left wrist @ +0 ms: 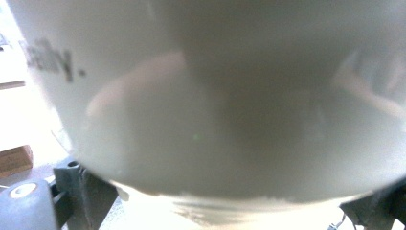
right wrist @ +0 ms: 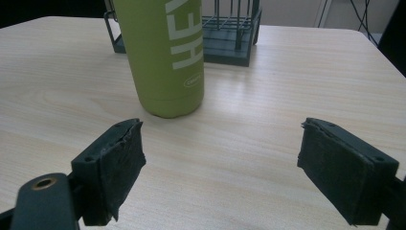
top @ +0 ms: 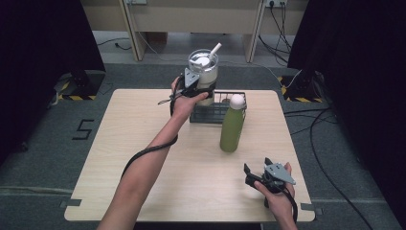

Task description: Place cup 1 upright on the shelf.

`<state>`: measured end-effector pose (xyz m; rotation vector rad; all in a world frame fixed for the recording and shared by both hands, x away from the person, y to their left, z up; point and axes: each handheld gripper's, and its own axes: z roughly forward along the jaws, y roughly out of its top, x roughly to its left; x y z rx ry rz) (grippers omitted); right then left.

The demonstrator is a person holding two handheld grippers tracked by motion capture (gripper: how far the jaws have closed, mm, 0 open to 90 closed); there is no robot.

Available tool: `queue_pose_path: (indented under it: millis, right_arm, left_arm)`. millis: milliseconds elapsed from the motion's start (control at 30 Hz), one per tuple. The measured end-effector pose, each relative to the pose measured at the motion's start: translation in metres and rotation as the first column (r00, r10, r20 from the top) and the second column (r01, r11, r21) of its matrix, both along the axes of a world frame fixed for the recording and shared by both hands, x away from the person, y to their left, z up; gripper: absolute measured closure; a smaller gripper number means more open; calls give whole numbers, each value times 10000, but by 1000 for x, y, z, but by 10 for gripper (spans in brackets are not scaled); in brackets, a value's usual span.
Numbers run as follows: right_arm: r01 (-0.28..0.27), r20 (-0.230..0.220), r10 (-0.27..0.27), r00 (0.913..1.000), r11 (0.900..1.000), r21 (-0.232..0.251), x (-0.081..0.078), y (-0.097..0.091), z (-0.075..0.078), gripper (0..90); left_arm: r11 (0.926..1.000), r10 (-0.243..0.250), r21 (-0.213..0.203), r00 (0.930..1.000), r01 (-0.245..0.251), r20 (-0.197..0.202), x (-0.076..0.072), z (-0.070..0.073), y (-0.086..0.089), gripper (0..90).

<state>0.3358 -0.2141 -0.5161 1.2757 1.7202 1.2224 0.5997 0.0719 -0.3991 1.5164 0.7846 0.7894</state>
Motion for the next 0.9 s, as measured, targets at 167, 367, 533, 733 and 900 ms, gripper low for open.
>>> queue_pose_path:
  millis: [167, 367, 533, 733, 900]
  right_arm:
    - [-8, -19, 8, 10000, 10000, -34, 0, 0, 0, 154]
    - [-17, -46, 17, 10000, 10000, -33, 0, 1, -1, 154]
    - [-20, -70, 20, 10000, 10000, -29, 0, 1, -1, 154]
    - [-24, -84, 24, 10000, 10000, -27, 0, 1, -1, 154]
    - [-75, -92, 75, 9999, 10000, -20, 0, 2, -1, 154]
  left_arm:
    - [10000, 27, 68, 10000, -27, -65, 2, -2, -1, 89]
    - [9987, 44, 503, 10000, -48, 81, 6, -6, -1, 88]
    - [9998, 56, 198, 9996, -50, -286, 6, -13, -4, 88]
    - [9996, 88, 280, 9991, -76, -417, 9, -19, -5, 89]
    - [9995, 127, 308, 9983, -110, -563, 10, -24, -6, 88]
